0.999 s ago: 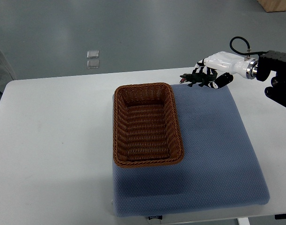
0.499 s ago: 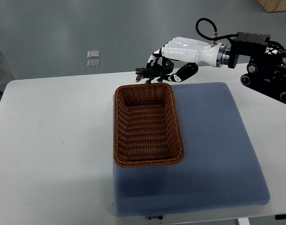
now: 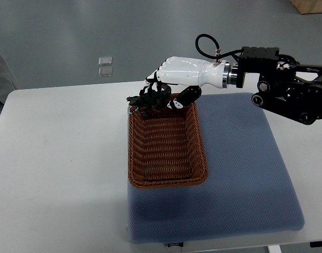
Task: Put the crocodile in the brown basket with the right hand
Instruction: 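Lift the crocodile with the right hand and carry it over the basket, then open the right hand to drop the crocodile into the basket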
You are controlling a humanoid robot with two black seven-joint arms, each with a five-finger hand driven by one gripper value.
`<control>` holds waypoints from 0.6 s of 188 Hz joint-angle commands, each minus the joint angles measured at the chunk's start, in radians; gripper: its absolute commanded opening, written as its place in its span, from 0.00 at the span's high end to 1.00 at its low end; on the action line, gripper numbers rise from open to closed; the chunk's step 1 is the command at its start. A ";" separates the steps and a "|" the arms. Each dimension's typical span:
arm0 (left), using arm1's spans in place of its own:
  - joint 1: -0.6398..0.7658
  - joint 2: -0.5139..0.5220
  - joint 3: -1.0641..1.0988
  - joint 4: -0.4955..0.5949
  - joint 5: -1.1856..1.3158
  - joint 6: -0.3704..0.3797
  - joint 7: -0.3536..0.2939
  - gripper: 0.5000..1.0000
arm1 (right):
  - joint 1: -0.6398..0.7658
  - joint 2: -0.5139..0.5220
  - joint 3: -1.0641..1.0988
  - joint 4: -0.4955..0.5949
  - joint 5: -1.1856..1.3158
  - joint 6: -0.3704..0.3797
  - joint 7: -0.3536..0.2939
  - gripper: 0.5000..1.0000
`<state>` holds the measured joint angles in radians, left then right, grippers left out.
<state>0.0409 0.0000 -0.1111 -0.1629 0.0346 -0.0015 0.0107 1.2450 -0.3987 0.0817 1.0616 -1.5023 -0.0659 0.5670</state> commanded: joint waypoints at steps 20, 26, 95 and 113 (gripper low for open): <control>0.001 0.000 -0.001 0.000 -0.001 0.000 0.000 0.00 | -0.039 0.023 -0.016 -0.019 -0.013 0.000 -0.009 1.00; 0.001 0.000 0.001 0.000 -0.001 0.000 -0.001 0.00 | -0.050 0.027 -0.023 -0.023 -0.024 -0.002 -0.010 1.00; 0.001 0.000 0.001 0.000 -0.001 0.000 0.000 0.00 | -0.131 0.049 -0.030 -0.049 -0.032 -0.032 -0.016 0.36; 0.001 0.000 -0.001 0.000 0.001 0.000 0.000 0.00 | -0.144 0.049 -0.031 -0.049 -0.027 -0.041 -0.015 0.14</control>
<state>0.0409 0.0000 -0.1107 -0.1629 0.0343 -0.0015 0.0107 1.1144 -0.3499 0.0509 1.0130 -1.5348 -0.0990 0.5507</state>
